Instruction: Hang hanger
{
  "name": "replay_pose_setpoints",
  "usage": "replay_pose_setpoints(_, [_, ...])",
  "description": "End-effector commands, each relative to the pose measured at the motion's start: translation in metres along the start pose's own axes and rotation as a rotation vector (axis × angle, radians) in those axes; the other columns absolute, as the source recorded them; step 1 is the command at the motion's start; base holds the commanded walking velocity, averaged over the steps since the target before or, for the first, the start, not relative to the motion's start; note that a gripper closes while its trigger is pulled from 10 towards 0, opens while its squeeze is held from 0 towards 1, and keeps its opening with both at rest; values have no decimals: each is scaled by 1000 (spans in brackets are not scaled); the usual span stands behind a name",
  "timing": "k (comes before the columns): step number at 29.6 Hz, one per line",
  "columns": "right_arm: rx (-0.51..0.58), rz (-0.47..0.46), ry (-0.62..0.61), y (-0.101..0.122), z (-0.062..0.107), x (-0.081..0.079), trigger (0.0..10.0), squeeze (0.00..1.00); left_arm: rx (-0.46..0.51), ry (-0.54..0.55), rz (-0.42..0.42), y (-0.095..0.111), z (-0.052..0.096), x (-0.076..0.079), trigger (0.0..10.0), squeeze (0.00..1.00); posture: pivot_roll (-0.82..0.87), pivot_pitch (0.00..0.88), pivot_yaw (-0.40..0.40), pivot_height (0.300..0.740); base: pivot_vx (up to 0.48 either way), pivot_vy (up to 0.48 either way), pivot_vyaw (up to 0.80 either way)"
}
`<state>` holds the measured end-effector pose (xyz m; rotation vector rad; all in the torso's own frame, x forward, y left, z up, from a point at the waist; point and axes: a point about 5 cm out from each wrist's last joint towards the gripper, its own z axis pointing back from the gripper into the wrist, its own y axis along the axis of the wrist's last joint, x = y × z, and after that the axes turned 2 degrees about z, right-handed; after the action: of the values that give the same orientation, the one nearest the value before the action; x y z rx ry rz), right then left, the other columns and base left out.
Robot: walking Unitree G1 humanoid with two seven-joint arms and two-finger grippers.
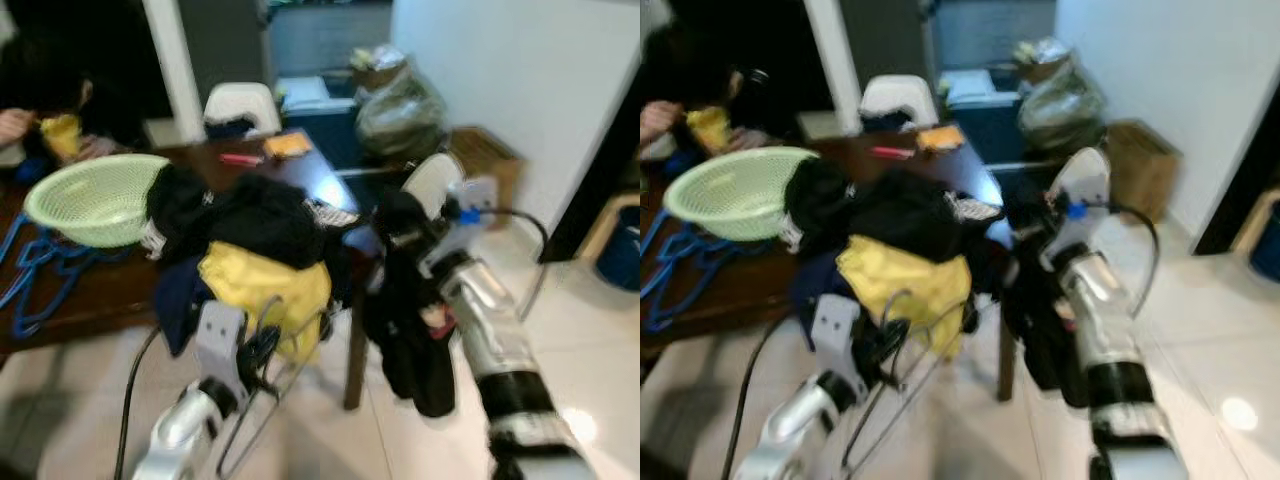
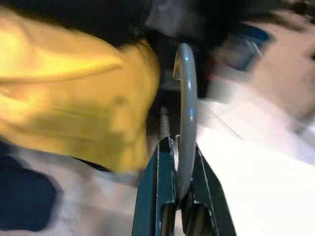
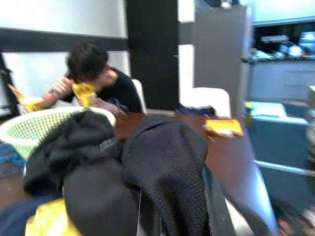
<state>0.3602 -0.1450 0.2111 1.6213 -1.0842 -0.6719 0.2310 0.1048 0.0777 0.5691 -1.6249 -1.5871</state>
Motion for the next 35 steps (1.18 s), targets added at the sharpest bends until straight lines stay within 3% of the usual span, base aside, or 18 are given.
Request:
replay_pose_setpoints(1, [59, 24, 35, 15, -8, -7, 10000, 0, -41, -97, 49, -4, 0, 13, 10000, 0, 16, 0, 26, 740, 480, 0, 788])
replay_pose_setpoints(6, [136, 35, 75, 37, -29, -21, 10000, 0, -157, -227, 69, -18, 16, 25, 10000, 0, 28, 0, 22, 740, 219, 0, 788])
replay_pose_setpoints(11, [173, 31, 100, 47, -36, -28, 10000, 0, -178, -251, 66, -22, 22, 27, 10000, 0, 40, 0, 14, 740, 0, 0, 788])
replay_pose_setpoints(18, [240, 39, 129, 69, -49, -32, 10000, 0, -167, -199, 44, -18, 22, 19, 10000, 0, 44, 0, 6, 740, 0, 0, 788])
replay_pose_setpoints(21, [240, 39, 129, 69, -49, -32, 10000, 0, -167, -199, 44, -18, 22, 19, 10000, 0, 44, 0, 6, 740, 0, 0, 788])
replay_pose_setpoints(23, [322, 71, 115, 100, -63, -26, 10000, 0, -113, -121, 16, -8, 12, 11, 10000, 0, 45, 0, 6, 740, 0, 0, 788])
replay_pose_setpoints(25, [322, 71, 115, 100, -63, -26, 10000, 0, -113, -121, 16, -8, 12, 11, 10000, 0, 45, 0, 6, 740, 0, 0, 788])
replay_pose_setpoints(28, [392, 105, 82, 129, -76, -21, 10000, 0, -69, -44, 2, -1, 6, 3, 10000, 0, 47, 0, 5, 740, 0, 0, 788])
replay_pose_setpoints(35, [419, 128, 66, 144, -86, -22, 10000, 0, -19, -23, 2, 7, 2, 2, 10000, 0, 55, 0, -1, 740, 201, 0, 788])
